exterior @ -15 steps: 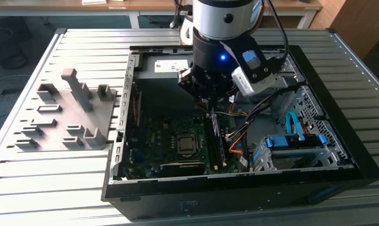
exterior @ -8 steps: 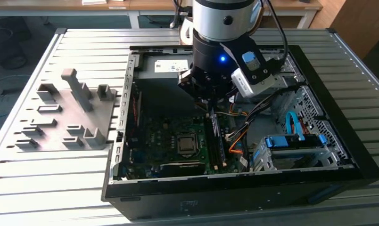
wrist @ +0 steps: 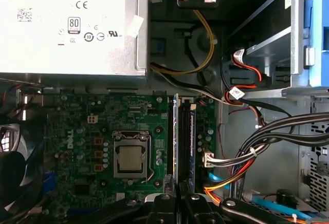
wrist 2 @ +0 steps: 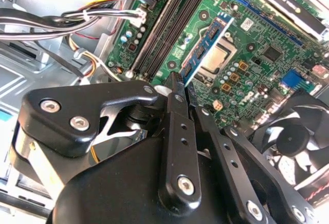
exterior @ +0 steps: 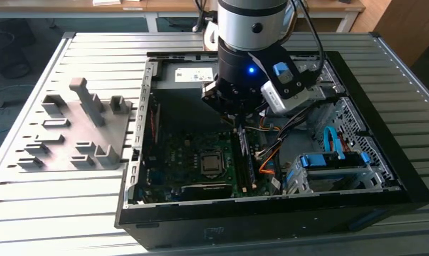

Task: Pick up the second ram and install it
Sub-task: 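Insert the second ram into the second slot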

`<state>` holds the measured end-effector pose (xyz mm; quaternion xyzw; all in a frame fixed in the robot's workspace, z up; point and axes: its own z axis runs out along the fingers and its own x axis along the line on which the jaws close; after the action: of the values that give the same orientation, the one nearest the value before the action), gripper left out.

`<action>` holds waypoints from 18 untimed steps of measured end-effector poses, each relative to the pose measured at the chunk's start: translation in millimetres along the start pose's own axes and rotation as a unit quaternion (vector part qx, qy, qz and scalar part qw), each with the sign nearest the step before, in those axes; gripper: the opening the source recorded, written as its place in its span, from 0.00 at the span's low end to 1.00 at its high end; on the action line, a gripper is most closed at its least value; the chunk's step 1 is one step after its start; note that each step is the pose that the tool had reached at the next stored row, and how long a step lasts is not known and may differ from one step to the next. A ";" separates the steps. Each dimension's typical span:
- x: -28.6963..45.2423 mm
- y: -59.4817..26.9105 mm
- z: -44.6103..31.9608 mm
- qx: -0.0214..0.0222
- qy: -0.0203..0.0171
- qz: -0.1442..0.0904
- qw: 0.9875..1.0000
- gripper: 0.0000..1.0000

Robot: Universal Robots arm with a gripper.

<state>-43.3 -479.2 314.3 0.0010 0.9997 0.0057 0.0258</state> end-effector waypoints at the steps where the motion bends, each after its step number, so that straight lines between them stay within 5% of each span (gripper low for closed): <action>1: 0.0 0.0 0.8 0.000 0.000 0.000 1.000 0.14; 18: 1.1 -3.7 28.5 0.000 0.000 0.000 1.000 0.14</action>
<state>-42.9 -482.5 285.7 0.0010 0.9996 0.0057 0.0258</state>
